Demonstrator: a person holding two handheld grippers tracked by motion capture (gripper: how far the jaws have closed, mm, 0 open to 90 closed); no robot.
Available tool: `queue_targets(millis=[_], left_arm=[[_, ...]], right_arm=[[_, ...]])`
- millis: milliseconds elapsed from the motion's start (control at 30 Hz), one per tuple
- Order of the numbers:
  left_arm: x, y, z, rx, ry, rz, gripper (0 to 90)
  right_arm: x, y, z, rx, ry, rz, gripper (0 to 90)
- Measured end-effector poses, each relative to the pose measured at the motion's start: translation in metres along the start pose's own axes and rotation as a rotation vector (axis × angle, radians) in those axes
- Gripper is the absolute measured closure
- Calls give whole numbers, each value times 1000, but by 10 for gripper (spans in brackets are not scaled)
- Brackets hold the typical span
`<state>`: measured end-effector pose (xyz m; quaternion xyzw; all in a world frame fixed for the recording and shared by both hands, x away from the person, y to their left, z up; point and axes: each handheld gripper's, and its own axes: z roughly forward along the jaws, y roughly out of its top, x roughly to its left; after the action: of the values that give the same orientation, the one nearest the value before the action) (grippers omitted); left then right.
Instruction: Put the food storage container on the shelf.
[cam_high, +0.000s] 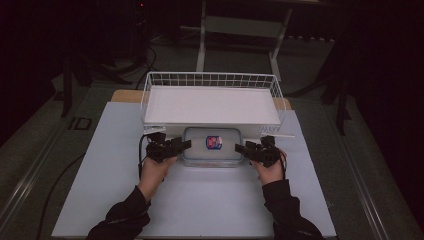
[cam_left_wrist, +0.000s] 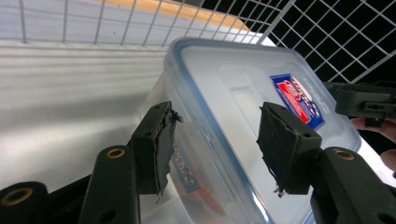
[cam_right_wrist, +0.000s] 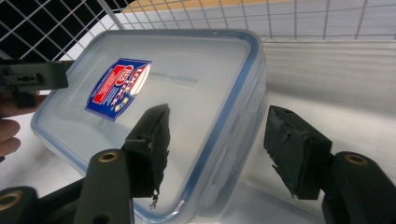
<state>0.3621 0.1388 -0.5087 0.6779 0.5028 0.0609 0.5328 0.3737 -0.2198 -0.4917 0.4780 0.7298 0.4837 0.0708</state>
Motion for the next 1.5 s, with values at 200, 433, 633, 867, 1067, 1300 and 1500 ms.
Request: queue_targets(millis=[200,433,633,867,1067,1300,1500], left_arm=[[-1,1,1,-9,8,-7,446],[-9,1,-7,-1,-18,7,444],[-17,2,-25,9,-36,2,440],[-22,-4,-48,24,-82,11,367],[-26,-18,-60,51,-172,13,262],[-32,-37,-70,63,-208,60,135],[-37,-54,-76,77,-220,101,0]], right_arm=[[0,1,1,-8,-14,-3,388],[6,-1,-8,-12,-19,-20,388],[18,-2,-22,-13,8,-48,394],[42,-5,-33,-6,49,-131,437],[57,-14,-33,-6,91,-137,494],[72,-27,-22,26,69,-189,657],[79,-35,-7,80,83,-204,849]])
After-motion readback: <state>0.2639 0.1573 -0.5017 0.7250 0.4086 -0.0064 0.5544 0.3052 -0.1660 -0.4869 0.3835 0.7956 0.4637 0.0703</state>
